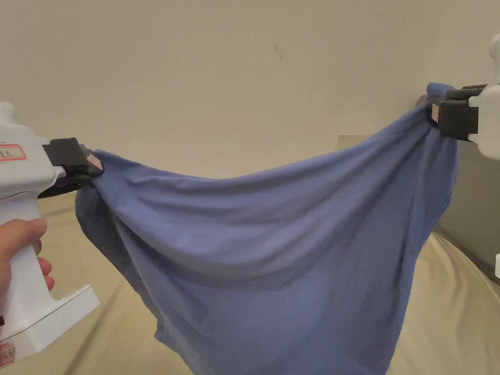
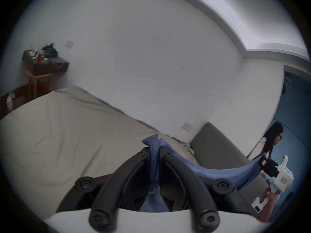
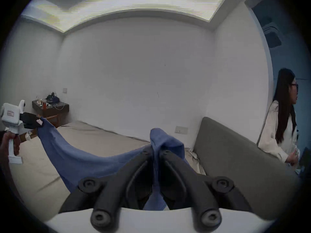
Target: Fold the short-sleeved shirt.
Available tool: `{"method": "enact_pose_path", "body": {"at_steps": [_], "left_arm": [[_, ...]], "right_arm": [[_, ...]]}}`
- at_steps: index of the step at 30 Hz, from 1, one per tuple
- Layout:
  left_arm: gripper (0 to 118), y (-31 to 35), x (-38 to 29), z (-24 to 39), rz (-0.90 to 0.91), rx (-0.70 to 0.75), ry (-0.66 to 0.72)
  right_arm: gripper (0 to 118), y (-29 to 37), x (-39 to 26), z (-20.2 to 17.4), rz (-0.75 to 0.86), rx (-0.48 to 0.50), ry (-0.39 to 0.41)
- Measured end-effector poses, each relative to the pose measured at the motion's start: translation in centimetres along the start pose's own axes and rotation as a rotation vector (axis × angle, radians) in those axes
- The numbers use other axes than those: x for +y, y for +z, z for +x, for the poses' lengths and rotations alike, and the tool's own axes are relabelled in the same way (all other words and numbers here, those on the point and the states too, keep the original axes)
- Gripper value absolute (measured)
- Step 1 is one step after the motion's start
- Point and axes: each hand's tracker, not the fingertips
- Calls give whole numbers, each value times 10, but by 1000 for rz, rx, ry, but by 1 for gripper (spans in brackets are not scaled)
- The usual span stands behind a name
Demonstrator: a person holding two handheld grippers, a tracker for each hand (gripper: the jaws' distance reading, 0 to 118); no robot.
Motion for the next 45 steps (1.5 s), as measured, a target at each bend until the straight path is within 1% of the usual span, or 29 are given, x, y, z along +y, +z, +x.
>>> {"method": "enact_pose_path", "body": {"at_steps": [2,4,7,11,13,15,17,20,21,23,25,31,34,37,38,40,41,45], "left_arm": [[9,-6,13,7,14,-26,45],[8,-11,25,12,34,-26,13],[8,-10,36,15,77,-26,-13],[8,-20,54,9,85,-21,-12],[8,-31,69,-1,77,19,51],[8,-41,83,-15,85,59,96],[8,-47,94,-23,90,99,94],[8,-53,104,-34,75,85,139],[8,-55,105,-34,75,88,134],[8,-61,106,-31,69,111,98],[8,-67,106,-30,65,107,101],[8,-94,107,-30,30,140,83],[8,-107,94,-38,-15,162,70],[8,-120,64,-56,-69,176,95],[8,-124,52,-63,-99,184,102],[8,-127,24,-74,-155,190,121],[8,-128,10,-81,-164,189,130],[8,-121,-49,-101,-258,182,134]], "right_arm": [[7,-11,14,-1,9,2,-1],[7,-22,27,0,12,-7,-15],[7,-34,40,1,14,6,-45],[7,-56,53,-4,13,9,-33],[7,-77,64,-3,-17,9,-36],[7,-101,73,3,-58,-5,-60],[7,-119,80,9,-89,-19,-83],[7,-140,85,20,-119,-7,-146],[7,-146,87,22,-127,15,-167],[7,-154,88,24,-133,13,-181],[7,-162,88,22,-133,-1,-175],[7,-178,91,20,-152,0,-168],[7,-190,70,16,-203,3,-172],[7,-199,31,9,-245,20,-175],[7,-202,15,6,-263,33,-172],[7,-204,-18,1,-319,39,-194],[7,-204,-38,-1,-341,60,-207],[7,-186,-108,-12,-385,98,-225]]}}
